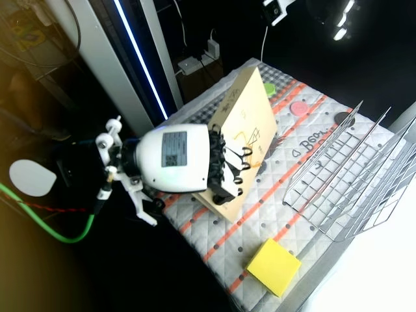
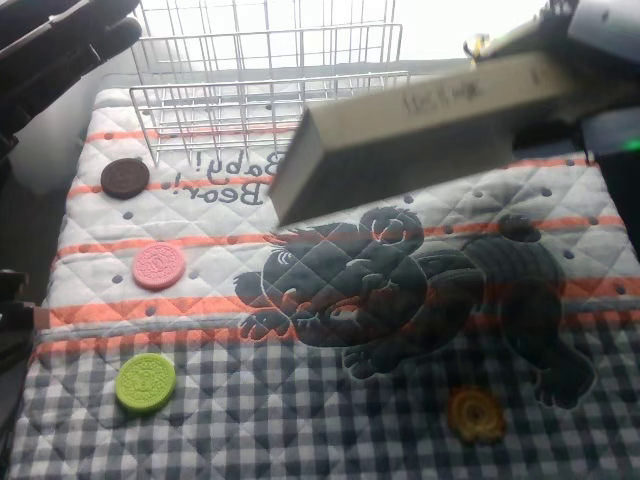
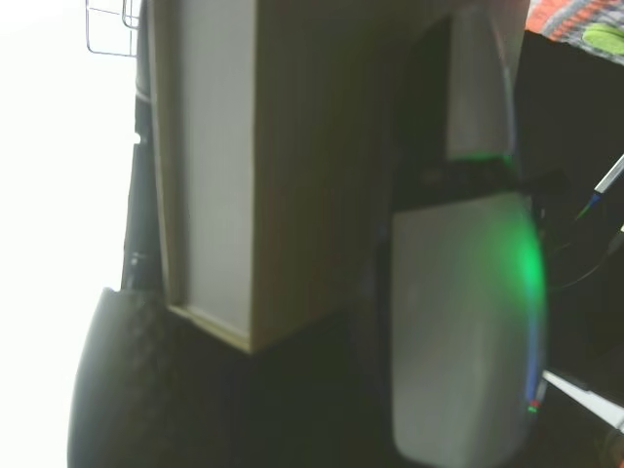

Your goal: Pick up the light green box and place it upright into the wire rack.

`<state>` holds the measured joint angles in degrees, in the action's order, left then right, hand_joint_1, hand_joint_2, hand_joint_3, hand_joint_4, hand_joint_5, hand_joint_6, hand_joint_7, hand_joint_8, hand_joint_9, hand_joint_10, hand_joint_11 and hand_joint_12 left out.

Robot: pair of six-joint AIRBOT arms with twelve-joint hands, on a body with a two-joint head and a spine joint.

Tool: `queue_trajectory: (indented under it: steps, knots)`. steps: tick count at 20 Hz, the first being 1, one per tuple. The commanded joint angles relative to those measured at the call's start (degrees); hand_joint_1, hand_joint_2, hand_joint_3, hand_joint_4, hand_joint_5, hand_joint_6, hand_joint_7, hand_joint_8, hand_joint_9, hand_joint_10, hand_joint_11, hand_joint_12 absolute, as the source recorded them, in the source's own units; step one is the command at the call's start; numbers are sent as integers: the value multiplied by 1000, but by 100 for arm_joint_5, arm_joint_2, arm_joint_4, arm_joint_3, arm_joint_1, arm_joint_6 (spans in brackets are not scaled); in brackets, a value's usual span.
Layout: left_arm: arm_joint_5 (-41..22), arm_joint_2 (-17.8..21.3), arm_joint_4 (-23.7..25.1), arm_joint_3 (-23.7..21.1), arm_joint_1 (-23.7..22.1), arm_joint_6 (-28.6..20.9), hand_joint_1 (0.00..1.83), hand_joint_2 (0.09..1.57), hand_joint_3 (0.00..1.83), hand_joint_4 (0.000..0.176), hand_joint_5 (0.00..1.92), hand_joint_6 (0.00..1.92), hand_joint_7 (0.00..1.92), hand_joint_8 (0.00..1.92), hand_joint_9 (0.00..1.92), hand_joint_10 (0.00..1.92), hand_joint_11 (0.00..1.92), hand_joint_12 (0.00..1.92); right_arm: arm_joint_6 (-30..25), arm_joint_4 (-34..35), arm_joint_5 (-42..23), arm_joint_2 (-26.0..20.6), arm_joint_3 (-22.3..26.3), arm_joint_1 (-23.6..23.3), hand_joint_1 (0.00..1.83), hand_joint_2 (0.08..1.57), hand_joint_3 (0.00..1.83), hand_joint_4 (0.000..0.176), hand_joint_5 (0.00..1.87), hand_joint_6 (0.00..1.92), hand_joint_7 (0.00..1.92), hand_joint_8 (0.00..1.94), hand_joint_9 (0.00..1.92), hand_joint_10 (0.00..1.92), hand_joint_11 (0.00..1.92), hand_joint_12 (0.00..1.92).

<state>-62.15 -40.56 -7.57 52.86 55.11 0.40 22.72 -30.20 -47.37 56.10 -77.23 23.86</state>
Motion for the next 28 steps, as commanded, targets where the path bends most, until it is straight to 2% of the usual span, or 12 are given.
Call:
queue_trajectory:
  steps: [1, 2, 6, 10, 11, 12, 14, 20, 21, 23, 25, 28]
  knots:
    - [-697, -4, -96, 34, -75, -40, 305, 1173, 2, 38, 593, 10, 527, 0, 468, 0, 53, 725, -12, 281, -621, 5, -49, -128, 1288, 1027, 1, 0, 1113, 599, 1292, 618, 1512, 79, 1175, 916]
    - [-697, -8, -96, 38, -75, -40, 314, 1171, 1, 107, 522, 0, 515, 0, 468, 1, 52, 723, -12, 280, -622, 25, -68, -199, 1290, 1039, 0, 0, 1011, 797, 1343, 484, 1537, 40, 1289, 759]
    - [-714, -27, -103, 52, -88, -40, 345, 1161, 0, 113, 509, 0, 502, 0, 456, 0, 44, 729, -12, 280, -704, 40, -83, -533, 1278, 1079, 0, 0, 909, 948, 1233, 694, 1558, 8, 1382, 624]
    - [-707, -36, -115, 57, -88, -40, 355, 1163, 0, 119, 524, 4, 515, 4, 473, 6, 59, 743, -12, 280, -730, 157, -205, -875, 1282, 1067, 0, 0, 942, 899, 1259, 651, 1567, 6, 1378, 601]
    - [-705, -38, -118, 58, -87, -40, 344, 1163, 0, 107, 534, 7, 530, 9, 484, 9, 65, 744, -12, 281, -728, 191, -250, -956, 1182, 1106, 0, 0, 977, 945, 1293, 313, 1583, 8, 1381, 573]
    - [-703, -42, -118, 60, -87, -40, 322, 1170, 2, 40, 592, 20, 532, 5, 477, 3, 58, 738, -12, 281, -727, 208, -285, -1035, 1155, 1122, 4, 0, 965, 988, 1360, 70, 1592, 5, 1402, 541]
    - [-705, -51, -124, 70, -88, -40, 349, 1171, 1, 35, 600, 15, 528, 1, 473, 1, 52, 727, -12, 281, -728, 216, -296, -1182, 1171, 1123, 0, 0, 942, 1006, 1310, 219, 1591, 3, 1370, 624]
    - [-818, -69, -157, 69, -88, -40, 368, 1171, 0, 0, 630, 2, 522, 0, 469, 1, 26, 761, -12, 277, -500, 471, -543, -1456, 1160, 1116, 1, 0, 977, 971, 1432, 7, 1615, 6, 1339, 726]
    - [-883, -69, -175, 61, -88, -40, 367, 1167, 0, 13, 614, 0, 514, 0, 455, 0, 4, 761, -12, 257, -396, 542, -605, -1551, 1262, 1071, 0, 0, 950, 925, 1333, 431, 1604, 2, 1356, 672]
    - [-1031, -71, -216, 45, -85, -40, 370, 1171, 0, 72, 594, 4, 525, 6, 481, 6, 0, 833, -12, 138, -87, 714, -757, -1762, 1273, 1098, 3, 0, 856, 1031, 1197, 759, 1591, 4, 1374, 591]
    - [-1130, -83, -215, 23, -84, -40, 381, 1172, 0, 88, 572, 0, 519, 1, 473, 1, 0, 847, -12, 91, 120, 844, -876, -1875, 1151, 1150, 3, 0, 902, 1084, 1324, 201, 1598, 4, 1390, 557]
    - [-1251, -128, -214, 16, -83, -40, 438, 1168, 0, 101, 554, 1, 500, 0, 463, 0, 0, 892, -12, 94, 306, 1007, -1023, -1927, 1152, 1136, 3, 0, 937, 1035, 1381, 59, 1595, 1, 1399, 532]
